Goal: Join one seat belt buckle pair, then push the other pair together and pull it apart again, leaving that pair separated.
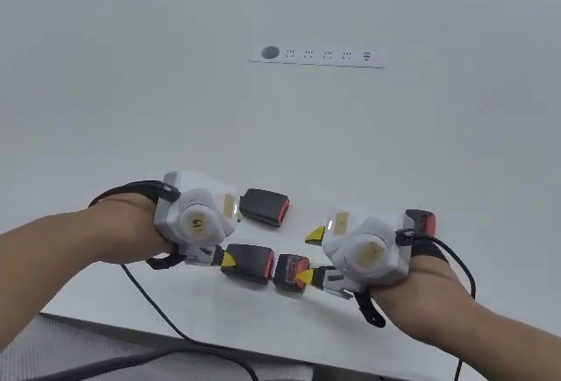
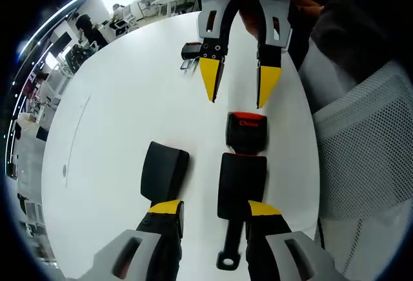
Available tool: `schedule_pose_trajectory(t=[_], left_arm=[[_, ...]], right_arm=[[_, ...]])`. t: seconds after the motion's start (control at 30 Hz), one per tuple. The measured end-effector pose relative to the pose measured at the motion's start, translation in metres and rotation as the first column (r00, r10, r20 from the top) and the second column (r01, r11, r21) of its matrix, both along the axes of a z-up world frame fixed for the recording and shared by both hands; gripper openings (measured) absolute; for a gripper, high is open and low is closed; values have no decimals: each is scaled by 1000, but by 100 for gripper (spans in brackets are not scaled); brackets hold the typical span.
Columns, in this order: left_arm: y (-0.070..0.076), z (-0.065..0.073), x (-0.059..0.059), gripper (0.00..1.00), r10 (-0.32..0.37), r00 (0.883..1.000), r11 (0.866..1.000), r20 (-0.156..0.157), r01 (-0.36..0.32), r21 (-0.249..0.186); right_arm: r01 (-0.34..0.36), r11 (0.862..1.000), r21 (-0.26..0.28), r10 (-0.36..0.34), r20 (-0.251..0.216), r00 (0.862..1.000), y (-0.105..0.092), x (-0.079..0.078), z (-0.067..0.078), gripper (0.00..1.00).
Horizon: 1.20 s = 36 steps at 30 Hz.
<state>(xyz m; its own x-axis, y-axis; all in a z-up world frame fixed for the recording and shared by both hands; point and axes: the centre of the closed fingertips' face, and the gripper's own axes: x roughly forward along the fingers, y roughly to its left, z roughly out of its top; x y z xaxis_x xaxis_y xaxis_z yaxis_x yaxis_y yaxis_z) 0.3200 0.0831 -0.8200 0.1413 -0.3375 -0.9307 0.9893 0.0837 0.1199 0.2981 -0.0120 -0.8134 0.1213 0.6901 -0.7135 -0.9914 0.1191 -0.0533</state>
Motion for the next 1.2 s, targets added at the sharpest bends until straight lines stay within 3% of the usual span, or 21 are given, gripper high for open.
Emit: schedule_pose_trajectory(t=[0.1,0.23,0.47,0.73,0.93,1.2], left_arm=[[-3,-1,12,39,-7,1000,1000,9,7,3],[-7,-1,22,40,-6,1000,1000,-1,6,-4],[-14,0,46,43,-40,999,999,30,39,6],[-17,-6,59,45,-65,998,998,12,65,22],[-18,-10,61,45,-92,996,995,1,91,46],[-20,-14,61,46,-118,993,990,-2,118,77]], right_arm=[[24,1000,-9,-24,2,1000,-16,10,-1,28],[54,998,-17,-55,-11,998,-39,24,0,26],[115,992,-56,-114,18,993,-92,61,6,29],[145,981,-126,-144,15,989,-144,82,-2,27],[150,978,-142,-151,3,989,-156,82,-2,28],[127,980,-155,-134,-33,990,-157,76,-7,30]])
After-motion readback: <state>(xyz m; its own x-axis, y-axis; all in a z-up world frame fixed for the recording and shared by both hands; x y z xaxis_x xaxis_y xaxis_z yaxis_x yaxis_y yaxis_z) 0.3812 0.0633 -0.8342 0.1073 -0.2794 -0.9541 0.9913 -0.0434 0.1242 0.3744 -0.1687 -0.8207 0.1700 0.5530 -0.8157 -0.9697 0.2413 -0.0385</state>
